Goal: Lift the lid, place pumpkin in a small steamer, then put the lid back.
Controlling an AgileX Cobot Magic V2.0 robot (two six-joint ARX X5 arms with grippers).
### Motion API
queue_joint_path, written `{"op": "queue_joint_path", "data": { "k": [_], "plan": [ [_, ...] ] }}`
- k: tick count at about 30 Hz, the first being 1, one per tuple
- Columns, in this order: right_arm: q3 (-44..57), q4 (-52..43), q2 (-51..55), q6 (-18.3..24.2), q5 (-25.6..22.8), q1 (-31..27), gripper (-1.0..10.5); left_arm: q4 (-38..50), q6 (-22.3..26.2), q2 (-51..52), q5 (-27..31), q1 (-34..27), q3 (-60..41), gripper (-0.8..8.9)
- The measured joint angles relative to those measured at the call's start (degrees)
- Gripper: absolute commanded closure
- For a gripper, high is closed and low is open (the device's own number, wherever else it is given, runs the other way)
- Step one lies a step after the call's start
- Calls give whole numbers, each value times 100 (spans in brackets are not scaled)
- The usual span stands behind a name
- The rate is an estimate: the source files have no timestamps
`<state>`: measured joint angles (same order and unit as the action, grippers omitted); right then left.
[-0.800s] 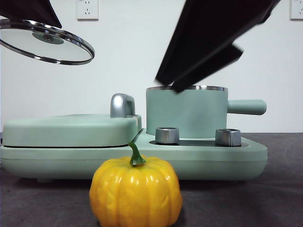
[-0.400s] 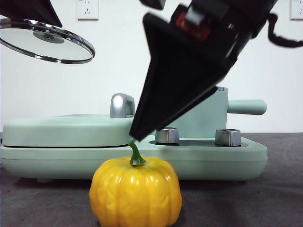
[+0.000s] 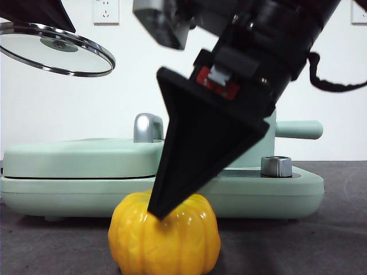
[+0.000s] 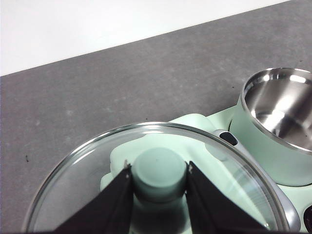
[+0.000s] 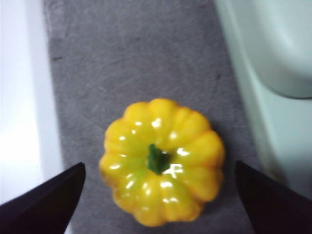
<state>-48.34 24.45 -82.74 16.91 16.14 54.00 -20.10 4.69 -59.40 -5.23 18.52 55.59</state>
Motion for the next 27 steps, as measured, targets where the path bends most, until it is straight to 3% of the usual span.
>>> {"op": "queue_joint_path", "data": {
  "k": [4,8,13,21,24,27],
  "plan": [
    [0,-7,-240,0,22,2,476,0,0,0,0,0,0,804],
    [0,7,-372,-61,7,2,667,0,0,0,0,0,0,804],
    [-15,260,-216,-396,4,-68,670,0,0,0,0,0,0,804],
    [-999,2319,1060,-1547,-151,-452,670,2,0,0,0,0,0,804],
    [-1672,3405,1244,-2085,-286,-667,670,7,0,0,0,0,0,804],
    [-2400,4391,1176,-2350,-354,-905,670,11,0,0,0,0,0,804]
  ]
}}
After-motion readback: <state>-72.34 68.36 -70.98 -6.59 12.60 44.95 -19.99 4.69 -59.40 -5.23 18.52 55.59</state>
